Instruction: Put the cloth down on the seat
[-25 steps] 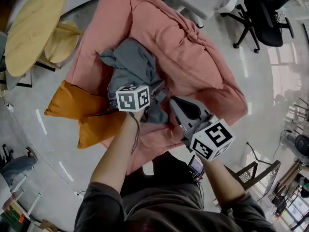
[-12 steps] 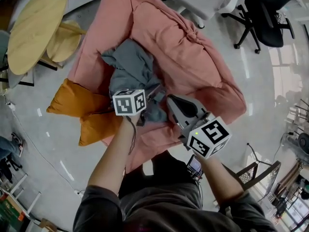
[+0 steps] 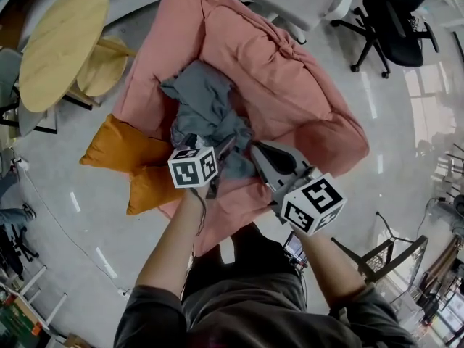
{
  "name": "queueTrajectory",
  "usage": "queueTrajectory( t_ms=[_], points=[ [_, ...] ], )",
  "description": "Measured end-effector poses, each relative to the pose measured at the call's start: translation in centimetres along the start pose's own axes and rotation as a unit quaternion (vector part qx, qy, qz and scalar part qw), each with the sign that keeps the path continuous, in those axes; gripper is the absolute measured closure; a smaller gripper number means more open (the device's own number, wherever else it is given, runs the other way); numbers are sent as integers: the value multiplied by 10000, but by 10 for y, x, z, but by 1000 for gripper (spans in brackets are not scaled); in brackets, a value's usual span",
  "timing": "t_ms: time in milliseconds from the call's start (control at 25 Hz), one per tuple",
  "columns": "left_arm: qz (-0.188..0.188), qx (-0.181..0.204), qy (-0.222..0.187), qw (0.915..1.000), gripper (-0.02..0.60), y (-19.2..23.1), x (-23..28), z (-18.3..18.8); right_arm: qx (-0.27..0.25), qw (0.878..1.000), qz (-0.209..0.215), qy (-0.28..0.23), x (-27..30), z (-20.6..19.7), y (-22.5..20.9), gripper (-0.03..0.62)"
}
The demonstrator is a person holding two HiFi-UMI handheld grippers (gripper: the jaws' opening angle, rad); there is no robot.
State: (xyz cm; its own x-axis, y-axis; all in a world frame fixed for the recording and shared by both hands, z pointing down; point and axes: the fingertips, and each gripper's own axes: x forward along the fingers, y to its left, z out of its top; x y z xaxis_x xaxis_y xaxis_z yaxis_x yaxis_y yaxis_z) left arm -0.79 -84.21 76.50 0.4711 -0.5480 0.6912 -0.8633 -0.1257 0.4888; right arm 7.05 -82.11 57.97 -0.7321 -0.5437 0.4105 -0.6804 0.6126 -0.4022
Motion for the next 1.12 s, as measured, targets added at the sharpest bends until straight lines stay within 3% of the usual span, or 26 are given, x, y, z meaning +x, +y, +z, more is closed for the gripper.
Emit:
queueTrajectory(
  t_ms=[320, 440, 720, 920, 1120],
  points=[
    [5, 711, -405, 9966, 90, -8, -54, 10, -126, 9996, -90, -229, -10, 14, 25, 578],
    [-48, 1099, -657, 9918, 264, -19, -79, 26, -163, 9993, -127, -313, -13, 23, 34, 579],
    [-226, 1819, -1210, 9756, 450, -50, -127, 56, -261, 9980, -207, -532, -20, 42, 50, 578],
    [-285, 2017, -1363, 9695, 537, -57, -153, 61, -268, 9975, -217, -617, -24, 48, 65, 578],
    [-369, 2243, -1529, 9617, 563, -66, -179, 73, -360, 9970, -264, -628, -25, 56, 79, 579]
  ],
)
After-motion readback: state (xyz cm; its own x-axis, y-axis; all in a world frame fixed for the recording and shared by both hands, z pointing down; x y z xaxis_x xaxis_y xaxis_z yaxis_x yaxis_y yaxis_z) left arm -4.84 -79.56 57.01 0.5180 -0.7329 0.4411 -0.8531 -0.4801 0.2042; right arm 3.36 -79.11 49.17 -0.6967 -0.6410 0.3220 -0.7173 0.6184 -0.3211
